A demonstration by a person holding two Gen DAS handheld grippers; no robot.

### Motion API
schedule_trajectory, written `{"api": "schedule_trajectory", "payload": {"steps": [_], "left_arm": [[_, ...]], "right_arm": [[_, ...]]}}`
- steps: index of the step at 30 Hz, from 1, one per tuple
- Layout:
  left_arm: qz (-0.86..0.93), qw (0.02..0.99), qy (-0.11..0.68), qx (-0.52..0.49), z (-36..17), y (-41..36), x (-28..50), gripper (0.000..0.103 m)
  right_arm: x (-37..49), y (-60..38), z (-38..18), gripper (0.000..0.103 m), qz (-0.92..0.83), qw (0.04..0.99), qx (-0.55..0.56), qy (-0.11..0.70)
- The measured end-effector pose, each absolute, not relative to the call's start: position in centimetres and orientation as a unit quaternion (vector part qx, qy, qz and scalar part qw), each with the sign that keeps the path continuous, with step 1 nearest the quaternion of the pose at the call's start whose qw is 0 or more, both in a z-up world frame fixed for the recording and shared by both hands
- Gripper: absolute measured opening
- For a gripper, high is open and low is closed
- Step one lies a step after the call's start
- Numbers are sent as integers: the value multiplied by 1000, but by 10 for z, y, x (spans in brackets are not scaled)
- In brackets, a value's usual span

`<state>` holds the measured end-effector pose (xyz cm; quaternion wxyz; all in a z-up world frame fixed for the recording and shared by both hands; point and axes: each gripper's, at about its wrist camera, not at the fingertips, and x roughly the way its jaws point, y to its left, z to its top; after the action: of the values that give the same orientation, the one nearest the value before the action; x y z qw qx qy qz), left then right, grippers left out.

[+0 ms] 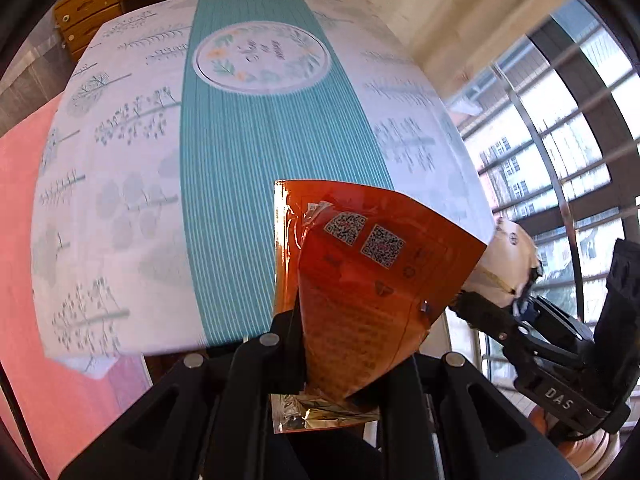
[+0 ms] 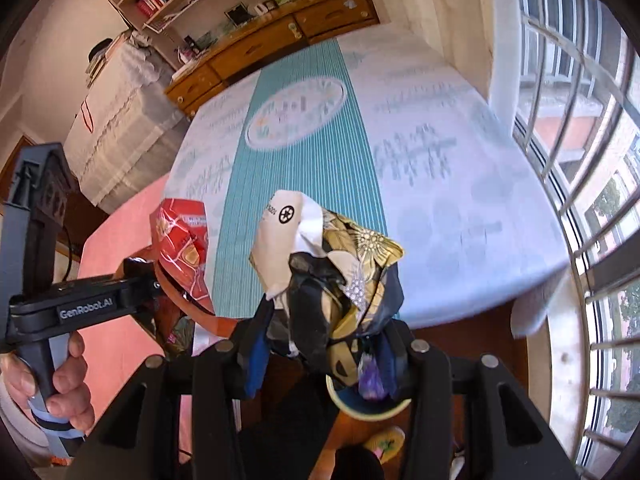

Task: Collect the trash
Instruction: 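Carry both items over the blue bin and open both tools, then raise both open tools away from the bin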

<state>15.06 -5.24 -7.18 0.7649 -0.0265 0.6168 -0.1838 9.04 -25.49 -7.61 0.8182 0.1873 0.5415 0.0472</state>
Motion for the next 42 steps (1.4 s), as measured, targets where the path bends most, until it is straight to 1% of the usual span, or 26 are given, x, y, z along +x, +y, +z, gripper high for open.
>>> {"api": "schedule_trajectory", "payload": {"steps": [6, 9, 13, 17, 22, 25, 27, 28, 30, 32, 34, 35, 36, 37, 39, 42], "left_arm": [[-214, 755, 619, 29, -82, -70, 98, 10], [-233, 747, 620, 52, -96, -76, 80, 10], [-252, 728, 633, 72, -131, -83, 58, 11], [-265, 706, 652, 85, -182, -86, 42, 11], [-268, 695, 660, 93, -269, -84, 33, 13], [-267, 699, 656, 99, -320, -81, 37, 18], [-266, 699, 657, 97, -355, -79, 43, 25], [-264, 699, 658, 97, -370, -78, 45, 26], [-262, 699, 659, 96, -400, -74, 50, 31], [-257, 704, 654, 98, -421, -70, 54, 37], [-251, 710, 651, 92, -443, -68, 58, 49], [-246, 710, 654, 90, -452, -65, 61, 63], [-236, 710, 657, 88, -464, -61, 64, 72], [-234, 709, 660, 85, -472, -58, 66, 78], [-222, 710, 663, 86, -489, -50, 68, 95], [-211, 713, 663, 88, -503, -45, 71, 97]], "right_arm": [[33, -253, -112, 45, 35, 788, 220, 574], [11, -251, -139, 45, 23, 770, 239, 591], [-7, -247, -175, 45, 5, 750, 261, 607], [-16, -244, -220, 46, -14, 733, 274, 623], [-21, -241, -289, 47, -40, 718, 284, 634], [-21, -239, -337, 47, -54, 709, 285, 642], [-21, -238, -374, 47, -63, 702, 284, 649], [-20, -238, -386, 48, -67, 700, 284, 652], [-18, -236, -420, 48, -71, 690, 285, 662], [-11, -233, -441, 50, -73, 687, 279, 667], [-6, -228, -462, 52, -73, 688, 268, 670], [-4, -227, -474, 52, -73, 688, 265, 672], [-7, -225, -480, 53, -75, 688, 262, 672], [-8, -224, -489, 55, -77, 688, 262, 672], [-7, -225, -504, 59, -78, 683, 264, 676], [-10, -224, -514, 62, -77, 688, 255, 675]]}}
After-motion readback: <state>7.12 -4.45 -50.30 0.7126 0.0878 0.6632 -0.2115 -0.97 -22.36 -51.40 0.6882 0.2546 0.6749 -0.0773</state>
